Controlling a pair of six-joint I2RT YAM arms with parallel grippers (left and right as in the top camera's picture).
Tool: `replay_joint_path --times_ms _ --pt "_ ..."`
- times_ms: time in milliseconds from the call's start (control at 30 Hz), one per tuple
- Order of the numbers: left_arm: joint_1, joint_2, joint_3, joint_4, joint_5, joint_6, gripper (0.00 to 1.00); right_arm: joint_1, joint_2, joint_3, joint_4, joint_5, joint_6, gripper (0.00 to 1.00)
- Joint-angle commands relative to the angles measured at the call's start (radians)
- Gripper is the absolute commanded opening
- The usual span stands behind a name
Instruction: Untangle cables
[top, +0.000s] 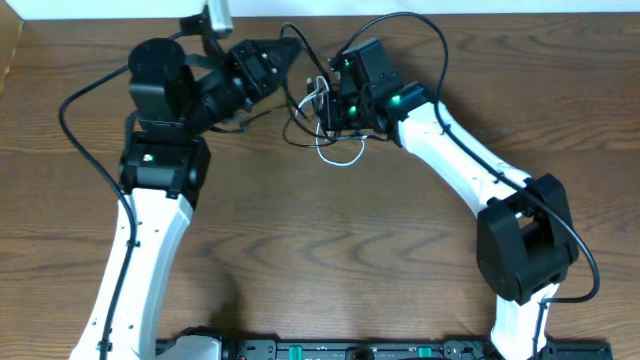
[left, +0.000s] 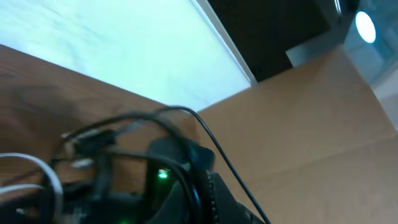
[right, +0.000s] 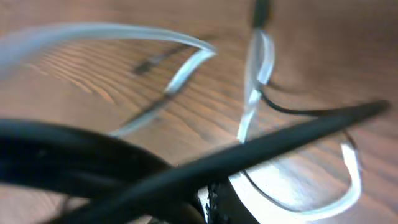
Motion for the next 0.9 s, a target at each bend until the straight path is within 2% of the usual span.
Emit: replay_joint_path --times_ms 0,67,167,367,433,500,600,700,800,867 --pt "0.108 -0.021 0.009 0.002 0.017 -0.005 0.08 -0.072 -0.006 -0.005 -0.073 0.011 0.0 0.01" --pt "0.164 -0.021 0.009 -0.03 0.017 -0.005 0.08 -0.109 -0.01 -0.005 -0.104 -0.04 -0.001 0.01" --pt "0.212 -0.019 0.009 -0.1 0.016 -0.006 0.08 -0.166 -0.017 -0.004 -0.1 -0.251 -0.032 0.01" --pt "0.219 -0.016 0.009 -0.175 0.015 -0.002 0.08 -0.238 -0.03 -0.004 0.067 -0.79 -0.142 0.01" --pt "0.219 -0.016 0.009 -0.176 0.007 0.005 0.07 -0.244 -0.039 -0.004 0.1 -0.835 -0.142 0.01" --pt "0.223 -0.016 0.009 -0.176 -0.013 0.003 0.08 -0.245 -0.05 -0.004 0.091 -0.787 -0.143 0.01" --pt "0.224 -0.016 0.009 -0.193 -0.075 0.003 0.08 -0.244 -0.062 -0.004 0.009 -0.584 -0.142 0.02" --pt "0.224 -0.016 0.009 -0.243 -0.138 0.003 0.08 -0.238 -0.071 -0.004 -0.101 -0.353 -0.142 0.14" --pt "0.224 -0.016 0.009 -0.307 -0.173 0.003 0.08 -0.233 -0.071 -0.004 -0.182 -0.187 -0.134 0.01" --pt "0.224 -0.016 0.009 -0.346 -0.203 0.003 0.08 -0.231 -0.071 -0.004 -0.209 -0.123 -0.112 0.01"
